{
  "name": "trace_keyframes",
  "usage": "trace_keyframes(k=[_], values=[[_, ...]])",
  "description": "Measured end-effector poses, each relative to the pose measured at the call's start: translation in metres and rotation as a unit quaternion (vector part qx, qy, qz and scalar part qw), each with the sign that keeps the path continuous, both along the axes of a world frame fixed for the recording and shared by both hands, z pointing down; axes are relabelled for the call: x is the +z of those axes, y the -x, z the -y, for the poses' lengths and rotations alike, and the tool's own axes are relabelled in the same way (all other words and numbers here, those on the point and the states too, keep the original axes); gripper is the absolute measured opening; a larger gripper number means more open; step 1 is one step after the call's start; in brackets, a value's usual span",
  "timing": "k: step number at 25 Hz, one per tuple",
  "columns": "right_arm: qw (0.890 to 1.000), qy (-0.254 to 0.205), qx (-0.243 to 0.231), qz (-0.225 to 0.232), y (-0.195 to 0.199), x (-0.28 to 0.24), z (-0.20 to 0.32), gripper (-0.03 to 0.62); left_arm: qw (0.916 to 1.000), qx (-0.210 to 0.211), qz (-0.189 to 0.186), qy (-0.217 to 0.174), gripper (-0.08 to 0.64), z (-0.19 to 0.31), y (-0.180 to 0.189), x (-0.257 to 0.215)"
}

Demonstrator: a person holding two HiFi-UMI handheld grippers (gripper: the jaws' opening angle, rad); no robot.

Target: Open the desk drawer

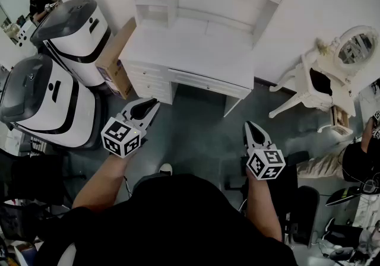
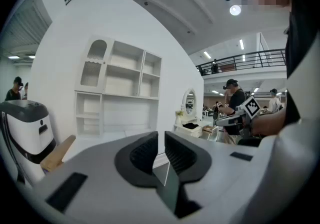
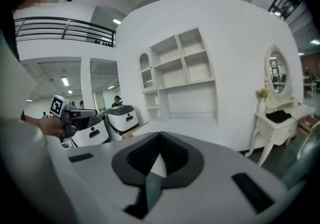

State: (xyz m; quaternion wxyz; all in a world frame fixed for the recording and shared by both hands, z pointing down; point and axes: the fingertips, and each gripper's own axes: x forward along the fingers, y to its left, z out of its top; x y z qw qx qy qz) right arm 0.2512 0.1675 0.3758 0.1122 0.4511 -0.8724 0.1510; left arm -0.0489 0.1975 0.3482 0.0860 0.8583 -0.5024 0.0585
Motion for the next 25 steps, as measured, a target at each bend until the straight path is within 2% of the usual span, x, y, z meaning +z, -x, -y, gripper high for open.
trace_keyframes(k=[11,19,25], values=[[1.000,0.004,0.016,-0.001,0.041,0.001,0.012,0.003,0.9999,0.011,-0.011,0.004,0.046,0.018,0.044,0.005],[0.999,-0.011,0.037,0.015,0.078,-0.007,0.017,0.003,0.9992,0.038,-0.014,0.002,0.046,0.036,0.077,0.010],[0.998,0.003,0.061,0.009,0.086,0.003,0.018,0.003,0.9984,0.055,-0.013,0.006,0.046,0.046,0.089,0.016]])
